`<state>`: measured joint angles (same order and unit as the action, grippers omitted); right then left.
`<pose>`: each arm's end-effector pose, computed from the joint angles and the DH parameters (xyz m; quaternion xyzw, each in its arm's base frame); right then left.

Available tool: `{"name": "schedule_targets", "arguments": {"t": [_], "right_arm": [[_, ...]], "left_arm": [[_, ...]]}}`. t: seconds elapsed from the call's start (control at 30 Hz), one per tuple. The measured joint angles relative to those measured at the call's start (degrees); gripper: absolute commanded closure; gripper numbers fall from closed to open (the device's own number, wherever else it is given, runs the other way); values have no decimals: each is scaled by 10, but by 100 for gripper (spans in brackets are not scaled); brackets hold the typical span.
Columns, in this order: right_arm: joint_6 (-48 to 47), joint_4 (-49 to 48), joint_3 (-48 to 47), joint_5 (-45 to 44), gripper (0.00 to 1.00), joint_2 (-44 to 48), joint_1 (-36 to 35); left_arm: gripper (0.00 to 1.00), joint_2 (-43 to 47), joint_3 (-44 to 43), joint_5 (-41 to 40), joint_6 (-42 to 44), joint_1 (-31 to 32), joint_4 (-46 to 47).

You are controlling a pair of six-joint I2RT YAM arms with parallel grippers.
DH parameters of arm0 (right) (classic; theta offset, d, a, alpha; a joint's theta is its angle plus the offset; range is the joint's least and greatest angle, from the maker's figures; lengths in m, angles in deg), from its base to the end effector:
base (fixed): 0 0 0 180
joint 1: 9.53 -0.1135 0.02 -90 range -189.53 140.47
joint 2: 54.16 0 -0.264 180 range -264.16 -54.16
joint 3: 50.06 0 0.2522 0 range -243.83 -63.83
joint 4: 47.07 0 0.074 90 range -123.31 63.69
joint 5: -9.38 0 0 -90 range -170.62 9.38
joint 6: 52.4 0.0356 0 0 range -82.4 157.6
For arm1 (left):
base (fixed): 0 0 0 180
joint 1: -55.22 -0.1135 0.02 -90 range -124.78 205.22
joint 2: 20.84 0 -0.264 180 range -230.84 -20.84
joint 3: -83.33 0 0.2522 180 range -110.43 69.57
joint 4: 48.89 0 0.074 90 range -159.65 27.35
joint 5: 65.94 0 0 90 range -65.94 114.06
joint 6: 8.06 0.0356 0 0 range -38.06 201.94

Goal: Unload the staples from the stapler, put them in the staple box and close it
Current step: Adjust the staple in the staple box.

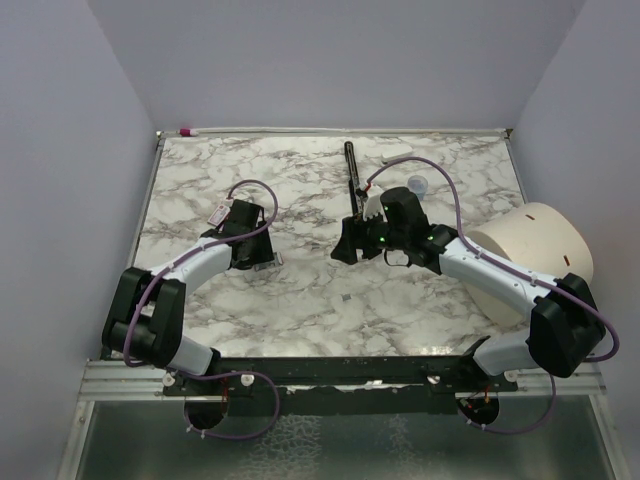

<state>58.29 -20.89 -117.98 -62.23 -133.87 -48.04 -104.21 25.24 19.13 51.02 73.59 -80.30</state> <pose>0.2314 0.1985 0.2554 -0.2066 0.8656 0.3387 0.3055 0.2645 -0.0846 0.1766 -0.1169 0.9501 -0.0820 0.2774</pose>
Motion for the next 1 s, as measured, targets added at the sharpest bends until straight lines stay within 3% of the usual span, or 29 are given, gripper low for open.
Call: {"name": "schedule_targets", "arguments": {"t": [0.27,1.0], "right_arm": [[0,0,0,0,30,0,0],[-5,1,0,0,30,0,0]], "left_arm": [[42,-15,-3,7,3,0,0],[35,-30,-8,27,2,0,13]]}}
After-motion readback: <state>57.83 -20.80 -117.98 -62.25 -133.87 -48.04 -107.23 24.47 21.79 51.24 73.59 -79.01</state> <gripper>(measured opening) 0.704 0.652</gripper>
